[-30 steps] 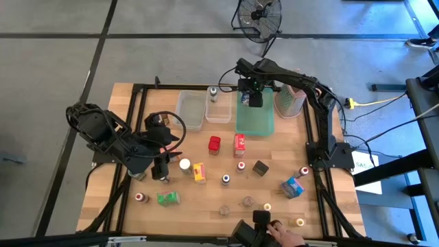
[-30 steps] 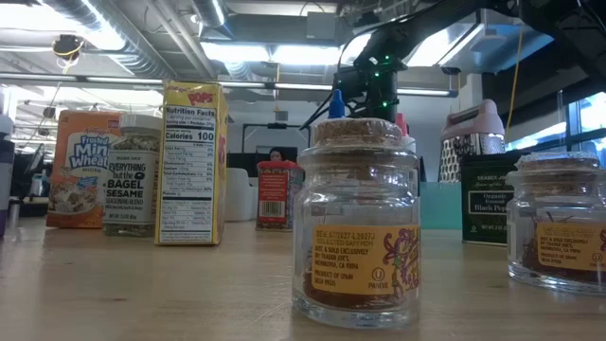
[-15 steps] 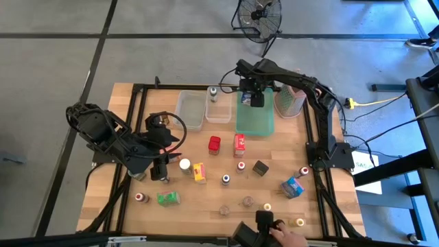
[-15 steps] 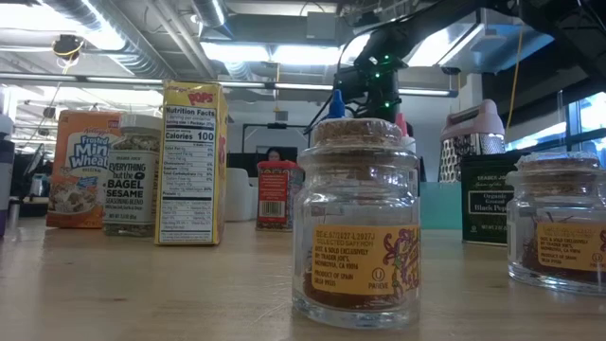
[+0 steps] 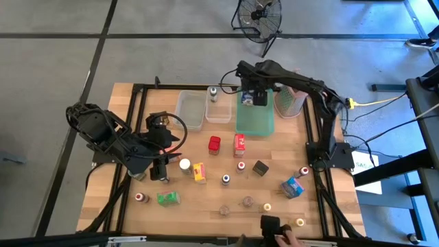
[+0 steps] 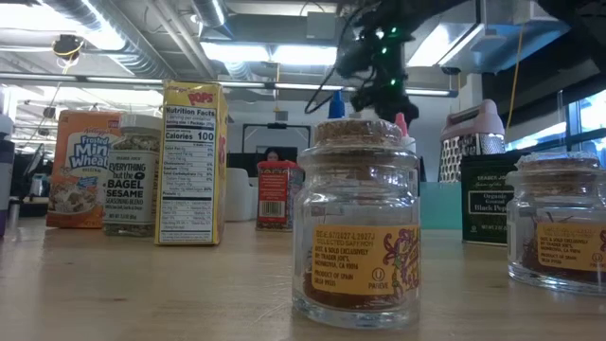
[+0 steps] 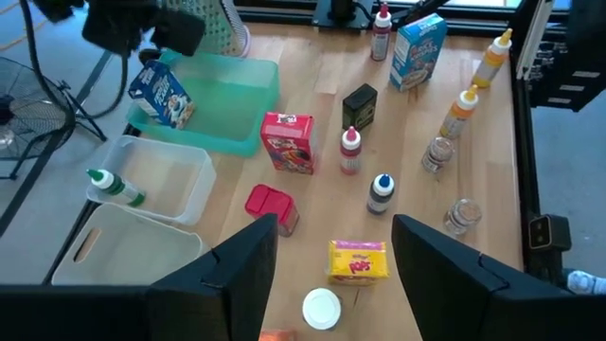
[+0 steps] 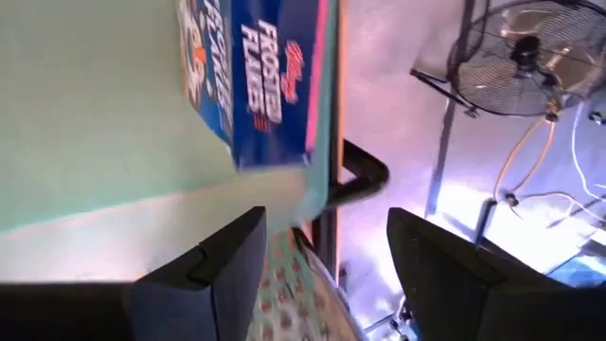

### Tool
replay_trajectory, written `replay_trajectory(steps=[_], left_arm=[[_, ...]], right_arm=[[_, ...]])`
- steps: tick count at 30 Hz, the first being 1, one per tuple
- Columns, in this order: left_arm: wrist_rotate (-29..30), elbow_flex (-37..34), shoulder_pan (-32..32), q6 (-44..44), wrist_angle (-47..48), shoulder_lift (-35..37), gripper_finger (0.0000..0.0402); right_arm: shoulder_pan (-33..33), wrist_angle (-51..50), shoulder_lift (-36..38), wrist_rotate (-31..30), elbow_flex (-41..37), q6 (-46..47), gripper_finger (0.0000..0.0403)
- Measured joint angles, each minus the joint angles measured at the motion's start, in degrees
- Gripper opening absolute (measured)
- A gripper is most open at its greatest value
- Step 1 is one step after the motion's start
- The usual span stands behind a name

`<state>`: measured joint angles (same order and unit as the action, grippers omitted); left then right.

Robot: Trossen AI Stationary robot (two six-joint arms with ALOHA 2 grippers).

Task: Pick & Place Kitchen Items
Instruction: Put the black seasoning can into the gray bin

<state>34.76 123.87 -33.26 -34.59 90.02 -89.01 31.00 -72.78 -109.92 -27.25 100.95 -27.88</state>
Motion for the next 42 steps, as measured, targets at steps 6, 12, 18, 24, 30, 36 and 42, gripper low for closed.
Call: replay_trajectory(steps=[6, 12, 18, 24, 30, 36, 42], left_arm=[[0.1, 0.0, 0.4, -0.1, 0.0, 0.0, 0.0203], [0.2, 0.0, 0.4, -1.2, 0.0, 0.0, 0.0204], [0.2, 0.0, 0.4, -5.4, 0.0, 0.0, 0.0202], [2.8, 0.0, 0.2, -8.6, 0.0, -0.6, 0.0202], [3.3, 0.0, -1.0, -10.6, 0.0, -2.9, 0.0204], [4.2, 0.0, -1.2, -11.1, 0.0, -6.9, 0.0203], [3.9, 0.0, -1.2, -10.7, 0.0, -10.2, 0.0204]], right_arm=[[-0.9, -4.0, 6.0, 0.7, 0.0, 7.1, 0.0222], [-3.6, -9.9, 14.1, 7.4, 0.0, 15.1, 0.0222], [-6.8, -17.4, 23.7, 19.8, 0.0, 24.8, 0.0222], [-10.5, -17.0, 33.8, 38.3, 0.0, 33.1, 0.0222], [-17.8, -17.2, 40.2, 39.7, 0.0, 41.6, 0.0222], [-26.9, -17.2, 42.6, 39.0, 0.0, 48.9, 0.0222], [-36.9, -17.2, 42.7, 39.0, 0.0, 56.5, 0.0222]])
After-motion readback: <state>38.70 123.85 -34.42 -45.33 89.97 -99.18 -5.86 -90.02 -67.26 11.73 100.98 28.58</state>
